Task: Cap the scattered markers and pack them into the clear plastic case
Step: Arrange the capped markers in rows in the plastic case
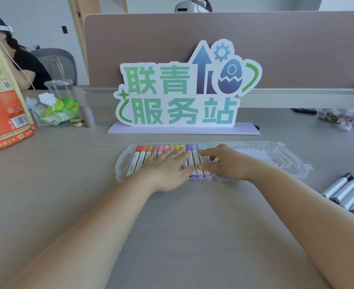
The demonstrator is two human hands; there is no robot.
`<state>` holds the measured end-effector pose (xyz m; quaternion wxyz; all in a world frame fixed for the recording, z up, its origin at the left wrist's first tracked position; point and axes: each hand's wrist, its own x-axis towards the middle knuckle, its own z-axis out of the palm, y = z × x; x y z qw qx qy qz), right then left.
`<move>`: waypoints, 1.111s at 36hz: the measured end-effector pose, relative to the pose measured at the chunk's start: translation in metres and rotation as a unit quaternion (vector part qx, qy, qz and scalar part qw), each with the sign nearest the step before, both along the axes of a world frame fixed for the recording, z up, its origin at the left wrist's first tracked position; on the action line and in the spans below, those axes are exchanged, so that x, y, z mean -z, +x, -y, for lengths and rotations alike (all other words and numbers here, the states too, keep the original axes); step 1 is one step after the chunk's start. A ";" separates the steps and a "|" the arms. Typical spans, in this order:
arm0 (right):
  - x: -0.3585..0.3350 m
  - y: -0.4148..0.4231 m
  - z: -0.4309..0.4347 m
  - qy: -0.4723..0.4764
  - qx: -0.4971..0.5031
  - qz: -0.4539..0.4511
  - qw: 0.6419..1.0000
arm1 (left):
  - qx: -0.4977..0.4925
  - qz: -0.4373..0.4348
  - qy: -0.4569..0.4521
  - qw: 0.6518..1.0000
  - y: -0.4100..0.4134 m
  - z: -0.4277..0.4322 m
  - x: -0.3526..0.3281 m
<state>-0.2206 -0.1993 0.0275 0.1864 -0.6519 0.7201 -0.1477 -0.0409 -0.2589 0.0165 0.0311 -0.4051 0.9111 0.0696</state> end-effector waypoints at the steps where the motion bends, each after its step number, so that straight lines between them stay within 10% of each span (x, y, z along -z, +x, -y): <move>1: -0.001 0.001 0.000 0.001 -0.002 -0.002 1.000 | 0.000 -0.001 0.001 1.000 0.000 0.000 0.000; 18: -0.007 0.008 -0.025 -0.074 0.027 0.015 0.997 | 0.007 0.014 -0.046 0.999 0.004 -0.009 -0.002; 25: -0.024 -0.022 -0.103 -0.162 0.045 0.030 0.985 | 0.017 -0.217 -0.109 0.970 -0.018 -0.061 -0.010; 34: -0.016 -0.118 -0.223 -0.207 0.159 -0.049 0.964 | 0.124 -0.262 -0.010 0.957 -0.104 -0.135 -0.008; 40: 0.002 -0.173 -0.271 -0.039 0.264 -0.098 0.959 | 0.209 -0.169 -0.010 0.963 -0.171 -0.160 0.000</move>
